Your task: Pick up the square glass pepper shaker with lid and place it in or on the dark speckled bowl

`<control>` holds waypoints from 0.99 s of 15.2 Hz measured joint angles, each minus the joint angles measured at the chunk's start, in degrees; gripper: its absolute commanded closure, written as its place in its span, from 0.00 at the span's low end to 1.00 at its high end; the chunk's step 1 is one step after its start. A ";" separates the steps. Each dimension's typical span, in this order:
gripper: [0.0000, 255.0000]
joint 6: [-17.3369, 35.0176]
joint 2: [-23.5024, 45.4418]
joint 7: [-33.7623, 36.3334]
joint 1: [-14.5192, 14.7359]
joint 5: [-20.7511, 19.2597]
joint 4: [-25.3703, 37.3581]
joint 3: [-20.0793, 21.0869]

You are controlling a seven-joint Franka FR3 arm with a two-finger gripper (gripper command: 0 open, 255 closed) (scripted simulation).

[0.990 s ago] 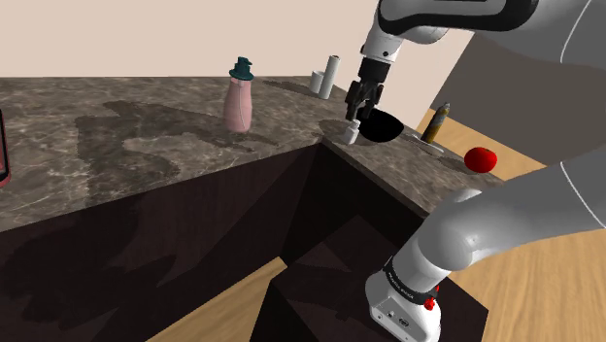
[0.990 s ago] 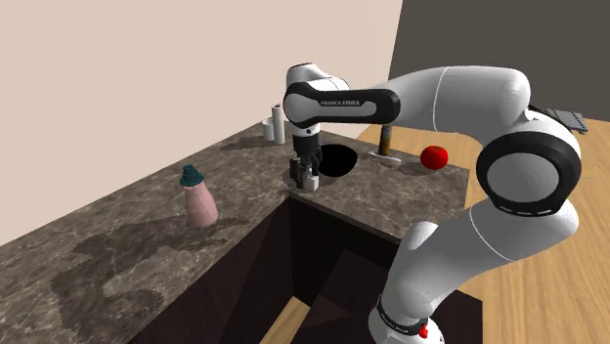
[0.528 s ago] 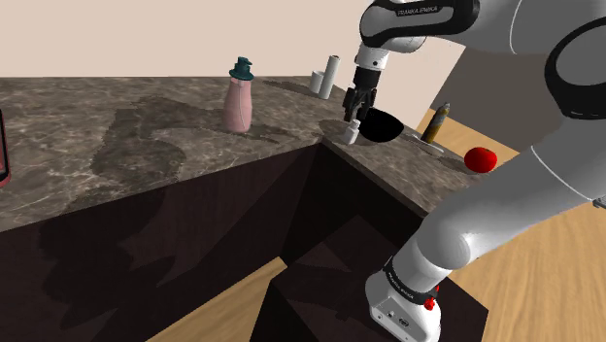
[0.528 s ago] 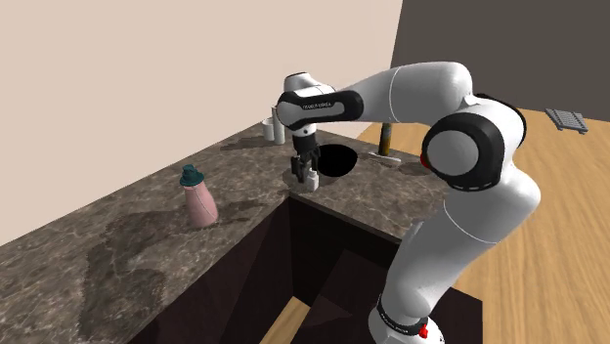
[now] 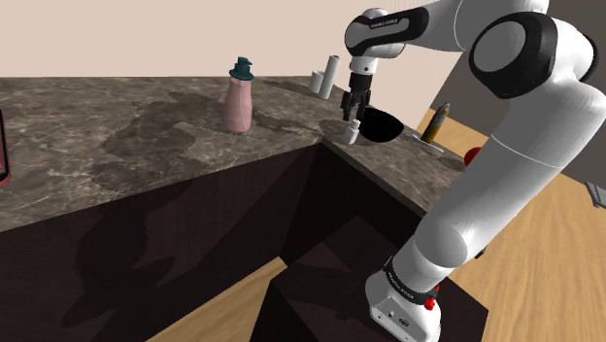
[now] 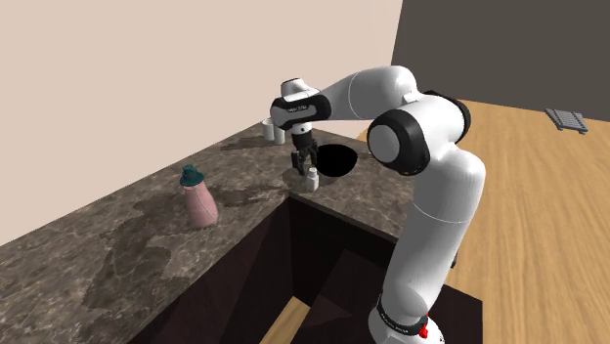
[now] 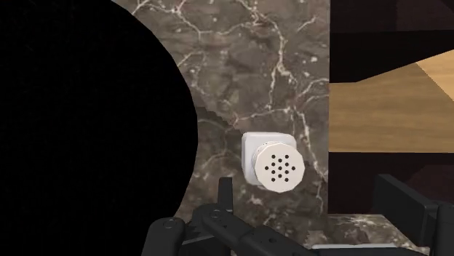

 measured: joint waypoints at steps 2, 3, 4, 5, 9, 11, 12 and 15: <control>0.00 0.34 1.82 -0.72 -0.37 0.09 1.26 -0.29; 0.00 0.96 2.19 -0.83 -0.46 0.11 0.99 -0.36; 0.00 1.68 2.40 -0.90 -0.52 0.11 0.45 -0.41; 0.00 2.29 2.51 -0.96 -0.58 0.10 -0.05 -0.45; 0.00 5.45 2.63 -0.97 -0.65 0.07 -2.89 -0.48; 0.00 5.91 2.61 -1.03 -0.63 0.11 -3.12 -0.41; 0.00 5.96 2.57 -0.94 -0.60 0.10 -3.21 -0.36; 0.00 6.05 2.57 -1.00 -0.64 0.11 -3.24 -0.34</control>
